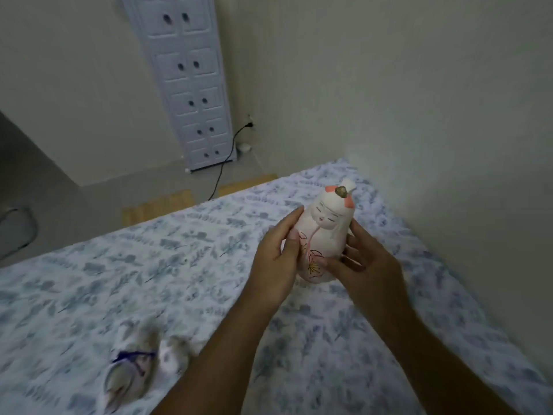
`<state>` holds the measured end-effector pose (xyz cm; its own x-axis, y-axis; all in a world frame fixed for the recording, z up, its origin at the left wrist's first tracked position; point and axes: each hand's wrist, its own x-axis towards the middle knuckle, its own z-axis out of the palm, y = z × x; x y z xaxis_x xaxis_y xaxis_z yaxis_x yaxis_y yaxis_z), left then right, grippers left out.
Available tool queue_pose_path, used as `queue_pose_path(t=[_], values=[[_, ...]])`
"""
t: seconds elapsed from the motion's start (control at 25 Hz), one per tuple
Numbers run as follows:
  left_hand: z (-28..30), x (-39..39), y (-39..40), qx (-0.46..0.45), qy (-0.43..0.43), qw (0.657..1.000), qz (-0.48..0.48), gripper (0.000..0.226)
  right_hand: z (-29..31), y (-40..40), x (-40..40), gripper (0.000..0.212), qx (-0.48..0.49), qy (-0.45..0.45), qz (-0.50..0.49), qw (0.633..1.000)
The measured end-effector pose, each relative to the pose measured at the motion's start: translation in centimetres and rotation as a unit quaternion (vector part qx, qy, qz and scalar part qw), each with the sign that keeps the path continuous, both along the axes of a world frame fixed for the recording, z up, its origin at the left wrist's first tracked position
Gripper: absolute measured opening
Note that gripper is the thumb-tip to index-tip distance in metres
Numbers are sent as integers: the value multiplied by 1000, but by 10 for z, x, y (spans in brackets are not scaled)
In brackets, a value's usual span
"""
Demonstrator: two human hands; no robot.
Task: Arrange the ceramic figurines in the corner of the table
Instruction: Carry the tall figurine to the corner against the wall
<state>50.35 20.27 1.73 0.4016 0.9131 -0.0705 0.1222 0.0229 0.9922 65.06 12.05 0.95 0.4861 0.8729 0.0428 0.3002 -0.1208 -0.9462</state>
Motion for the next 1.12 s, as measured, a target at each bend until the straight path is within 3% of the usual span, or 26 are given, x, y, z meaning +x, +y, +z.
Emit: queue_pose_path(t=[0.24, 0.44, 0.6, 0.92, 1.12], values=[[-42, 172, 87, -20, 11, 998, -56, 40, -54, 73, 133, 67, 23, -1, -90, 996], [-62, 236, 135, -11, 10, 996, -90, 40, -79, 118, 184, 64, 39, 6, -146, 989], [-68, 254, 149, 22, 20, 996, -87, 40, -90, 128, 196, 66, 54, 24, -188, 980], [-69, 256, 141, 17, 35, 997, -73, 40, -95, 125, 190, 66, 53, 25, -171, 983], [-52, 204, 113, 41, 98, 994, -35, 45, -85, 113, 173, 66, 27, -58, -145, 987]])
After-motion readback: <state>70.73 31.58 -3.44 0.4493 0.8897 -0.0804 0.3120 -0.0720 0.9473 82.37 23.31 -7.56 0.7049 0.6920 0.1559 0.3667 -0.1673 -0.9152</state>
